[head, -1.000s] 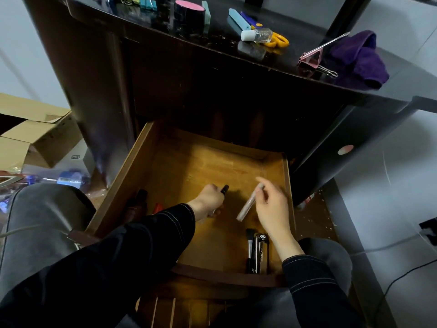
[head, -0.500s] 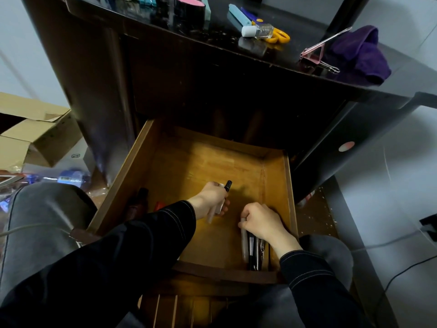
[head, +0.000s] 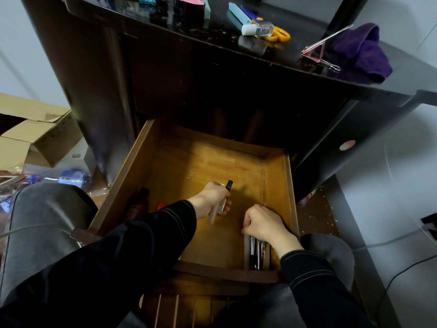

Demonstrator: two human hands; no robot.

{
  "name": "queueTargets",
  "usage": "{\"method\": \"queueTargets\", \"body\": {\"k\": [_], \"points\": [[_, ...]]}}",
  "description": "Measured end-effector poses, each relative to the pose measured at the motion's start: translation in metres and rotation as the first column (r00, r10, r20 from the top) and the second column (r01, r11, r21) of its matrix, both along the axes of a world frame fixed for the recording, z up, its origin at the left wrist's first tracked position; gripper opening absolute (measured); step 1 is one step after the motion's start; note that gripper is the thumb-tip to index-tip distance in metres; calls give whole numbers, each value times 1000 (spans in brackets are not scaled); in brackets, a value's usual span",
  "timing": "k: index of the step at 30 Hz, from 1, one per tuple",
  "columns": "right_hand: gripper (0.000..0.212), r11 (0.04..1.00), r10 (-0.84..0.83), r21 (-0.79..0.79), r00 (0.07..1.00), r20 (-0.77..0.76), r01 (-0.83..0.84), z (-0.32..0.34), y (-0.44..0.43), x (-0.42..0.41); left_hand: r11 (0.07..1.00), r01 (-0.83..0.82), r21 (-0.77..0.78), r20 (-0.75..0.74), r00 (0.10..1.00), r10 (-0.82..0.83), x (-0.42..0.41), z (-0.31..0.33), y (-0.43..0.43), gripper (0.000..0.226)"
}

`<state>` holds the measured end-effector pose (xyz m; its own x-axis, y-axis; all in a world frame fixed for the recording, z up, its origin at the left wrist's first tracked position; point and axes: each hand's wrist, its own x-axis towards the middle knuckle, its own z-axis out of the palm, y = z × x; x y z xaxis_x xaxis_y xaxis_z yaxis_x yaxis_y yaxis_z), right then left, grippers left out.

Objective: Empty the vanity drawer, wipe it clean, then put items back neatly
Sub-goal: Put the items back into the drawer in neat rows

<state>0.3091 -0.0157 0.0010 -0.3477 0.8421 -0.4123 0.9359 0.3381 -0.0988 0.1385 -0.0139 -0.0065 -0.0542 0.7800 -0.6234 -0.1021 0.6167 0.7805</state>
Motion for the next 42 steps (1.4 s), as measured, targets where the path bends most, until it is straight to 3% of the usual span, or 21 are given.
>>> {"method": "queueTargets", "body": {"k": [3,8,12,15,20,26,29,34,36,38,40,42], "points": [[12,987,-98,102,972,-211,122,-1,5,4,1000,-24,-19,61,998,25,-1,0,0,18],[11,928,-147,198,801,-581,314,0,9,4,990,-17,-139,348,935,65,-3,7,-5,3],[9,954,-130,131,767,-629,268,-1,5,1,990,-48,-131,494,863,108,-5,9,-5,5],[8,970,-155,38,726,-670,242,2,1,-3,983,-159,-89,548,817,182,-4,11,-3,9],[26,973,-225,-128,668,-709,192,5,-6,-10,946,-321,-42,627,729,275,-4,13,-1,17],[24,975,-220,-171,642,-734,140,7,-7,-11,947,-322,0,574,775,264,-2,14,0,17],[24,980,-200,-150,669,-716,133,9,-9,-11,879,-477,-8,512,753,413,-6,10,8,29],[20,974,-177,-31,669,-722,224,12,-7,-8,737,-675,-24,255,709,657,-22,-3,17,34],[17,956,-206,-8,653,-728,293,12,-5,-7,766,-636,-95,241,732,638,-23,0,16,25],[17,950,-215,11,676,-705,313,11,-4,-6,861,-478,-177,278,814,509,-13,7,11,10],[20,957,-202,20,717,-667,288,9,-3,-6,933,-323,-159,323,876,358,-1,10,5,6],[28,964,-204,-4,730,-652,266,7,-4,-7,958,-278,-71,305,908,286,5,7,2,13]]}}
